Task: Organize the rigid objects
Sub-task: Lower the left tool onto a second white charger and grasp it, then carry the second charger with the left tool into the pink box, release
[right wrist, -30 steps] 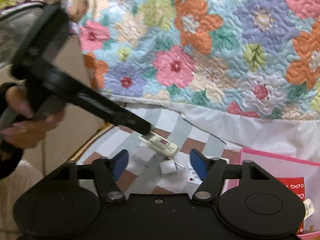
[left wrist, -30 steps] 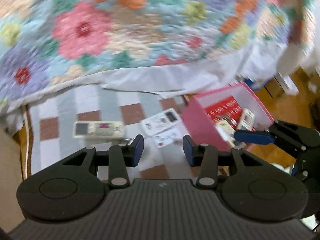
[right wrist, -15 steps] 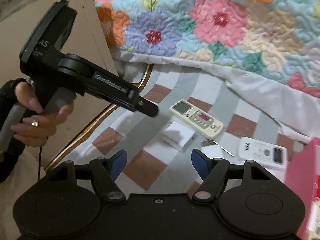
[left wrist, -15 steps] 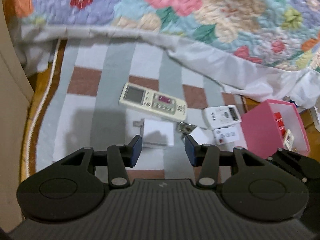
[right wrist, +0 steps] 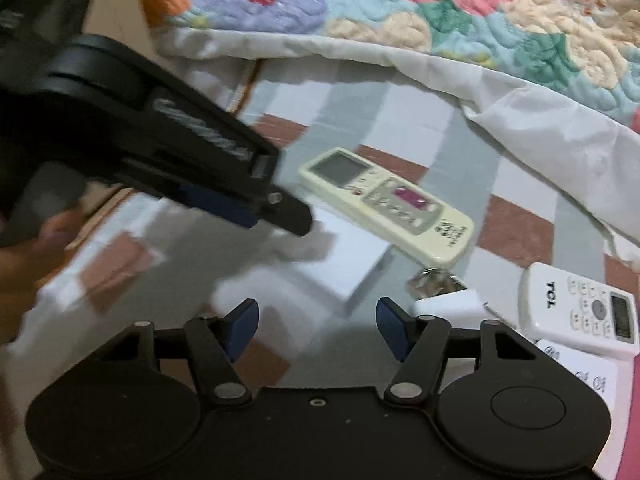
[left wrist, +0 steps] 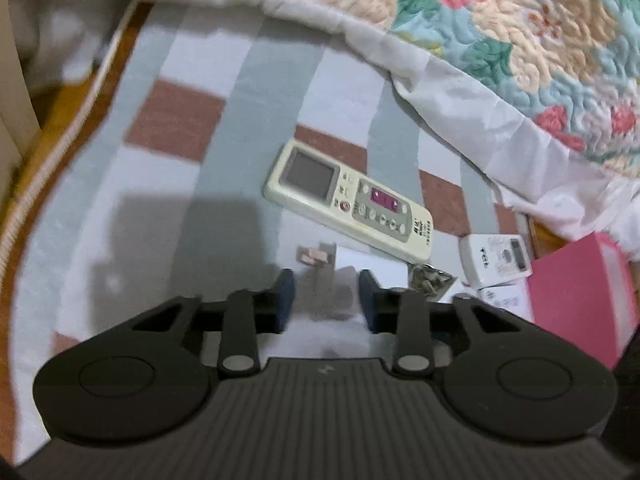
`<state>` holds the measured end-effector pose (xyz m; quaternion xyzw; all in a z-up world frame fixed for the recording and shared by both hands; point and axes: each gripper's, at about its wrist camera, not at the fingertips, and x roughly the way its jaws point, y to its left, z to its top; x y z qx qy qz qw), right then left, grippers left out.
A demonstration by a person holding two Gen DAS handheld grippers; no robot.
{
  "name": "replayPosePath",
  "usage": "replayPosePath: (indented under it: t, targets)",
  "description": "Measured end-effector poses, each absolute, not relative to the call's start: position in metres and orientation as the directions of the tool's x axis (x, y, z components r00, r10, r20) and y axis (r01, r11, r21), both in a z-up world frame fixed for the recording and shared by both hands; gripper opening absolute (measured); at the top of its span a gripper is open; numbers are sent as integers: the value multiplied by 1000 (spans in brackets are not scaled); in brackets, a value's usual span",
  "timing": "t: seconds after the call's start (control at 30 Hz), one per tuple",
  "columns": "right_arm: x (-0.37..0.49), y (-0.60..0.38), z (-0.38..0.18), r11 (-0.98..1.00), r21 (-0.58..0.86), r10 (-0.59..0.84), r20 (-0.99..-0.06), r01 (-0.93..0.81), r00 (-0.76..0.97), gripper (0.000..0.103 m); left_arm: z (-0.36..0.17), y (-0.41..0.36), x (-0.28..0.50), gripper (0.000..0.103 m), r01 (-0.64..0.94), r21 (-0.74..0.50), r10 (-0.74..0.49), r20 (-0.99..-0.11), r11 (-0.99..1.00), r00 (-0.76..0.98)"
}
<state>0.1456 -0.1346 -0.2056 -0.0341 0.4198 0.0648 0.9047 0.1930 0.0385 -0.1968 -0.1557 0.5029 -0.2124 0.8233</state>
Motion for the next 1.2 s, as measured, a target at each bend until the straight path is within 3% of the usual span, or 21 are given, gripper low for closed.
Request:
replayPosePath:
  t: [0.1, 0.33, 0.6, 0.73, 0.87, 1.2]
  targets:
    - [148, -135, -207, 990, 5, 98, -757, -144, 646, 70, -201, 40, 194, 13, 177, -521, -545, -739, 835, 397]
    - [140, -137, -199, 992, 70, 119, -774, -103, 622, 71, -198, 34, 180, 13, 162, -564, -585, -753, 809, 301]
    - [127, -129, -204, 992, 31, 98, -793, -121, 602, 76, -198, 22, 166, 17, 152, -531, -552, -796, 834, 248]
    - [133, -122, -209, 993, -45, 37, -767, -111, 641, 71, -201, 21, 164, 23, 130, -533, -547, -791, 836, 273]
    - [129, -129, -204, 997, 6, 52, -769, -75, 637, 65, -195, 16, 160, 24, 159, -505, -529, -800, 848, 282]
    - [84, -123, -160, 996, 14, 73, -705, -89, 705, 65, -132, 1, 116, 25, 319, -410, -504, -802, 854, 319]
